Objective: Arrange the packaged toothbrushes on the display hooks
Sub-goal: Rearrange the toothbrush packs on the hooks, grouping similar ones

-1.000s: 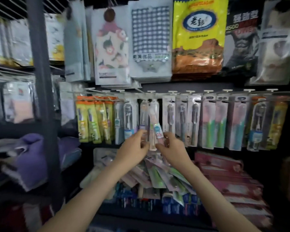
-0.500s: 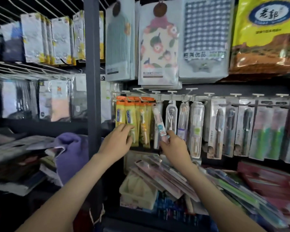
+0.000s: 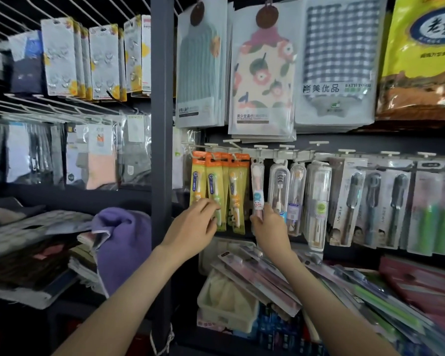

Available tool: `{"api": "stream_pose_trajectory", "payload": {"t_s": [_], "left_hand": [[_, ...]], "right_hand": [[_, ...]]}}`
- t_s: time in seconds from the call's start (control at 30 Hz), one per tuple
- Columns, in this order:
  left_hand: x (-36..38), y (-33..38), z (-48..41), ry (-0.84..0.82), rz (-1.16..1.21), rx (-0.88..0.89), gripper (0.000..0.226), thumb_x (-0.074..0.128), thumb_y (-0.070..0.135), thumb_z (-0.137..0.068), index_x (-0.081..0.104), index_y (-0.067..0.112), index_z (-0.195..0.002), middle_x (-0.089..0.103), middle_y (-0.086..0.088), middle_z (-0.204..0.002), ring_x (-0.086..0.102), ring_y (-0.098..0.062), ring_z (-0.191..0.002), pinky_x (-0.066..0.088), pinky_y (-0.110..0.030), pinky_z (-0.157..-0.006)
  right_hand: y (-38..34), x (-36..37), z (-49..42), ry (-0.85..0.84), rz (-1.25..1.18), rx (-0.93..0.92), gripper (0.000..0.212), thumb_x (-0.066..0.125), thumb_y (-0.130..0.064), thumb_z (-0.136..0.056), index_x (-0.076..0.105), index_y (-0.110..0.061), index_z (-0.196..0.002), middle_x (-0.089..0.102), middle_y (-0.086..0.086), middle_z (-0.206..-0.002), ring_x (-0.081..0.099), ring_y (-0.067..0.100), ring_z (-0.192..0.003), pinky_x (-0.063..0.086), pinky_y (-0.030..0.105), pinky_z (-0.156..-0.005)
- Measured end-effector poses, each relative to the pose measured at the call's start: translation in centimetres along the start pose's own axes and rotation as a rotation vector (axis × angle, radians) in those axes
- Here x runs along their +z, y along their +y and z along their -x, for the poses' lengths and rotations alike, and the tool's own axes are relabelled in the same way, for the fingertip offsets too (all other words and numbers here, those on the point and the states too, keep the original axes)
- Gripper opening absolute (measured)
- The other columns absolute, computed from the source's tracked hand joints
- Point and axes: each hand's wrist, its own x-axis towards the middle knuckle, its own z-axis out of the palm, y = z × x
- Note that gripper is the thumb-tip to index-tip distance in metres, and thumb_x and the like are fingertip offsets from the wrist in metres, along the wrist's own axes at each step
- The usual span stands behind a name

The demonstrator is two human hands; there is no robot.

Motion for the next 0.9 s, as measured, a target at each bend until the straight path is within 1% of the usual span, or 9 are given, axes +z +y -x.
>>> {"api": "stream_pose_trajectory", "payload": {"t_s": [0.1,0.2,0.3,0.37,0.5,0.57,0.63,0.77,0.9], "left_hand": [[0.4,0.0,0.6,-0.001,0.024,0.008,0.034,0.045,0.022,-0.097,0.052,0.017,-0.129,0.047,0.006,-0.131,0.052,-0.01,-0.113,0.046,-0.019,-0.075],[0.7,0.0,1.2,0.003,0.053,0.003,0.032,0.045,0.023,-0.097,0.053,0.018,-0.128,0.047,0.007,-0.129,0.052,-0.008,-0.11,0.046,-0.019,-0.073],[0.7,0.1,1.8,0.011,0.06,0.001,0.03,0.047,0.023,-0.096,0.056,0.018,-0.124,0.049,0.007,-0.126,0.054,-0.009,-0.108,0.047,-0.019,-0.072],[0.5,0.0,2.1,0.017,0.061,-0.005,0.029,0.048,0.023,-0.095,0.057,0.018,-0.123,0.049,0.007,-0.126,0.055,-0.008,-0.105,0.043,-0.016,-0.069],[0.5,-0.1,2.5,0.014,0.047,-0.033,0.03,0.047,0.025,-0.096,0.055,0.02,-0.125,0.047,0.008,-0.126,0.053,-0.006,-0.106,0.037,-0.012,-0.068],[0.5,0.0,2.4,0.01,0.047,-0.047,0.031,0.047,0.025,-0.096,0.054,0.02,-0.126,0.046,0.008,-0.128,0.052,-0.006,-0.107,0.036,-0.012,-0.069],[0.6,0.2,2.3,0.011,0.059,-0.061,0.031,0.047,0.024,-0.096,0.053,0.019,-0.126,0.045,0.007,-0.128,0.052,-0.007,-0.107,0.036,-0.014,-0.07],[0.9,1.2,1.5,0.006,0.064,-0.063,0.033,0.045,0.025,-0.097,0.05,0.019,-0.129,0.044,0.008,-0.131,0.048,-0.008,-0.113,0.038,-0.016,-0.071],[1.5,2.7,0.5,0.01,0.095,-0.049,0.036,0.044,0.026,-0.097,0.048,0.02,-0.132,0.043,0.008,-0.133,0.05,-0.006,-0.104,0.031,-0.011,-0.063]], "right_hand": [[-0.2,0.6,-0.5,0.006,0.008,0.017,0.045,0.044,-0.016,-0.098,0.033,0.004,-0.137,0.058,0.021,-0.112,0.047,0.021,-0.076,0.027,0.021,-0.047],[-0.6,1.3,-0.9,-0.003,-0.026,0.061,0.051,0.043,-0.015,-0.099,0.025,0.004,-0.142,0.06,0.021,-0.104,0.049,0.022,-0.073,0.028,0.024,-0.047],[-1.4,2.0,-0.9,-0.026,-0.051,0.047,0.071,0.044,-0.015,-0.099,-0.004,-0.01,-0.151,0.058,0.016,-0.089,0.048,0.019,-0.064,0.03,0.024,-0.047],[-2.1,2.4,-0.5,-0.041,-0.034,-0.006,0.078,0.044,-0.012,-0.098,-0.015,-0.017,-0.149,0.056,0.015,-0.089,0.045,0.016,-0.061,0.03,0.023,-0.048],[-2.6,3.0,0.5,-0.052,0.083,-0.098,0.085,0.045,-0.003,-0.095,-0.019,-0.022,-0.148,0.052,0.021,-0.118,0.047,0.02,-0.064,0.037,0.029,-0.059],[-2.5,2.9,0.7,-0.039,0.091,-0.1,0.088,0.045,0.001,-0.093,-0.02,-0.024,-0.147,0.048,0.024,-0.125,0.044,0.016,-0.059,0.036,0.028,-0.058],[-2.3,2.2,1.0,-0.018,0.044,-0.09,0.086,0.043,0.001,-0.094,-0.019,-0.021,-0.147,0.049,0.026,-0.124,0.042,0.014,-0.057,0.037,0.029,-0.059],[-1.4,1.2,2.4,-0.011,0.047,-0.12,0.084,0.043,-0.003,-0.096,-0.021,-0.025,-0.147,0.048,0.02,-0.125,0.054,0.024,-0.069,0.047,0.035,-0.063],[-0.4,0.4,4.0,-0.007,0.017,-0.186,0.086,0.043,-0.01,-0.098,-0.026,-0.033,-0.141,0.051,0.017,-0.121,0.049,0.018,-0.061,0.04,0.029,-0.057]]}}
